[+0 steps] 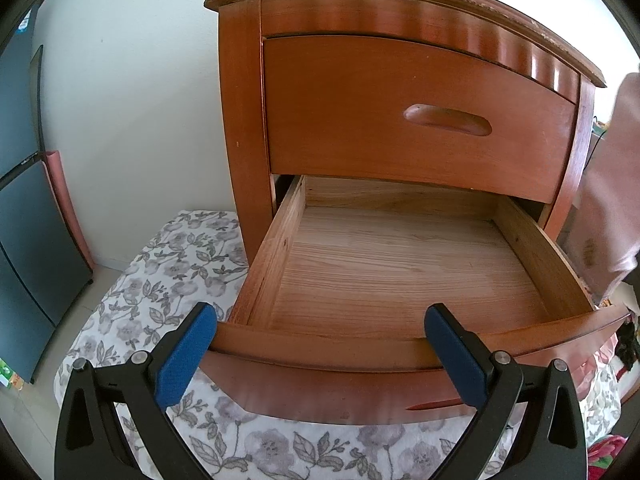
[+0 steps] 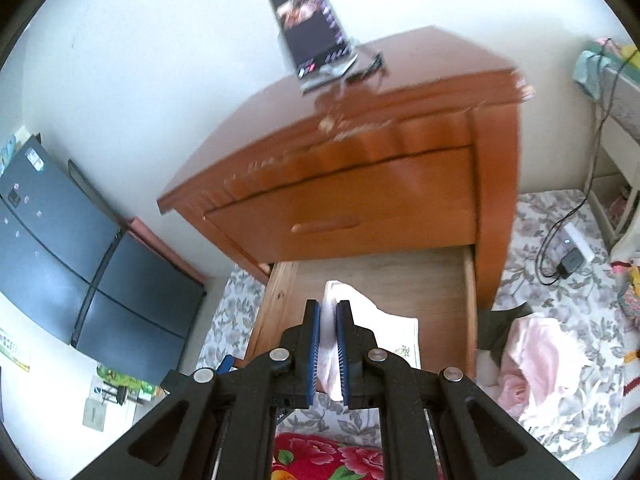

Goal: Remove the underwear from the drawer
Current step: 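Carry the pink sock over the bed with the right gripper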

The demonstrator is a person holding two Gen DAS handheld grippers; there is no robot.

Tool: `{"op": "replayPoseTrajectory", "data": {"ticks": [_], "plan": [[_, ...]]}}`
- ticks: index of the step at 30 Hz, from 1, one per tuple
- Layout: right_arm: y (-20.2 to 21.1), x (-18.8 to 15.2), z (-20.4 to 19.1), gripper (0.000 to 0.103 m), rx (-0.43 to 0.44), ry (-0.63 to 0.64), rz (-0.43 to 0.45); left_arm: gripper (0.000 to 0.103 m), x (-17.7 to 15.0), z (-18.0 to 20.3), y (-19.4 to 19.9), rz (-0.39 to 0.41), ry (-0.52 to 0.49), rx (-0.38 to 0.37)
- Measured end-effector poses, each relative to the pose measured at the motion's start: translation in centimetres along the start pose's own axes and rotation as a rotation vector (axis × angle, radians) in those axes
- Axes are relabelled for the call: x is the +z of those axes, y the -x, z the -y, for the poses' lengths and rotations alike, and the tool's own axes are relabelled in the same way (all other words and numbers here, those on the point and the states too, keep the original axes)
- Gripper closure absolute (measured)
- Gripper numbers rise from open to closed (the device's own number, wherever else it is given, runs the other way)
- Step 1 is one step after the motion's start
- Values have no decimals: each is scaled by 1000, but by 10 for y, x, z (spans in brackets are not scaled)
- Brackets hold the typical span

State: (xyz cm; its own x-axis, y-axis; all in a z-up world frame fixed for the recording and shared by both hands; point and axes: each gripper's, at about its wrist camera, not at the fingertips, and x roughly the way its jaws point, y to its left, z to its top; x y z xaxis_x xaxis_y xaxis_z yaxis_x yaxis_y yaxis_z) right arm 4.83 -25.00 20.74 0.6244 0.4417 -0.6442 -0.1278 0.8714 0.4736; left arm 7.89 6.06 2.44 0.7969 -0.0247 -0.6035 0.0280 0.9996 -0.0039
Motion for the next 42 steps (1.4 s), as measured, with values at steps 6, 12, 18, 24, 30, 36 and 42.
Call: {"op": "replayPoseTrajectory", "data": {"ticks": [6, 12, 18, 24, 30, 36, 42], "plan": [[50, -5, 20, 94, -17, -26, 88, 0, 0, 0, 0, -1, 0, 0], [89, -10, 45, 94, -54, -62, 150, 0, 0, -1, 0, -1, 0, 0], [115, -17, 70, 94, -121, -86, 191, 0, 0, -1, 0, -1, 0, 0], [124, -22, 102, 94, -210, -122, 209, 0, 0, -1, 0, -1, 0, 0], [91, -34, 143, 94, -239, -205, 132, 0, 0, -1, 0, -1, -1, 0], [43, -64, 175, 94, -224, -270, 30, 0, 0, 0, 0, -1, -1, 0], [22, -95, 193, 91, -224, -284, -27, 0, -1, -4, 2, 1, -3, -18]]}}
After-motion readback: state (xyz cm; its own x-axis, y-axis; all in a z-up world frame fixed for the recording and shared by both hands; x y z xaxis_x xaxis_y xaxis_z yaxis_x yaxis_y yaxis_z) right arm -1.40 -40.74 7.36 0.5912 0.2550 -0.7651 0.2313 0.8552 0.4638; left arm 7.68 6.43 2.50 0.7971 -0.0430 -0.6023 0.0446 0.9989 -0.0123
